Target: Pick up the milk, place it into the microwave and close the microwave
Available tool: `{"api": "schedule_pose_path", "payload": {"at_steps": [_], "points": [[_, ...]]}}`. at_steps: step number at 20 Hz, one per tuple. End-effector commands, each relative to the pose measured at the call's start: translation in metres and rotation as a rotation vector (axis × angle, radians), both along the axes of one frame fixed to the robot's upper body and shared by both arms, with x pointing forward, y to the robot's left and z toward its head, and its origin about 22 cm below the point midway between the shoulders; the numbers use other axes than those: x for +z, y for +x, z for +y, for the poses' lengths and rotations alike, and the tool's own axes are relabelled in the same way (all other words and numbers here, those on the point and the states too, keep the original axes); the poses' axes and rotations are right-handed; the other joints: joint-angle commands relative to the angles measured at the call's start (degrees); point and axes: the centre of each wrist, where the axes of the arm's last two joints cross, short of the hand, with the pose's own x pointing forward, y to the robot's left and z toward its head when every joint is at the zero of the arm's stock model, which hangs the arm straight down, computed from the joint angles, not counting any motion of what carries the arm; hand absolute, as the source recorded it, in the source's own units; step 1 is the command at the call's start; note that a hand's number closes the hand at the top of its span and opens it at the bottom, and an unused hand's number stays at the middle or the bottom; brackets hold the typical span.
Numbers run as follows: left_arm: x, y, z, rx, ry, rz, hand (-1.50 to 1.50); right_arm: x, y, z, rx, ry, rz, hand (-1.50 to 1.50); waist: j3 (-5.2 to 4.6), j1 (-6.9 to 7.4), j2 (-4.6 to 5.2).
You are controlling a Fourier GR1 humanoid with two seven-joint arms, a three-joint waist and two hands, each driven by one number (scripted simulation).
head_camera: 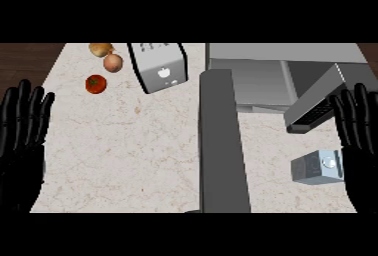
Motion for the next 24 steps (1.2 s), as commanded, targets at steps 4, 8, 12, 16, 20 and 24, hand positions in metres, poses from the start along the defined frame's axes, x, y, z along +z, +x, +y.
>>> {"api": "schedule_pose_path", "payload": {"at_steps": [4, 8, 12, 16, 20, 24], "points": [[0.011, 0.001, -0.001, 0.002, 0.012, -0.004, -1.5, 0.017, -0.007, -0.004, 0.085, -0.002, 0.004, -1.5, 0.17, -2.0, -0.34], [-0.012, -0.007, -0.008, -0.064, -0.165, 0.103, -1.5, 0.013, -0.019, 0.002, 0.35, 0.13, 0.118, -1.5, 0.2, -1.59, -0.54], [-0.009, -0.017, 0.001, -0.075, -0.187, 0.109, -1.5, 0.024, -0.04, -0.002, 0.393, 0.141, 0.128, -1.5, 0.17, -1.95, -0.43], [-0.051, -0.033, 0.017, -0.063, -0.194, 0.132, -1.5, 0.02, -0.055, -0.013, 0.371, 0.126, 0.143, -1.5, 0.16, -1.98, -0.38], [-0.028, -0.043, 0.016, -0.069, -0.187, 0.121, -1.5, 0.02, -0.06, -0.02, 0.246, 0.13, 0.107, -1.5, 0.19, -2.09, -0.4], [-0.026, -0.043, 0.021, -0.07, -0.176, 0.118, -1.5, 0.002, -0.047, -0.025, 0.187, 0.073, 0.118, -1.5, 0.19, -2.03, -0.34]]}}
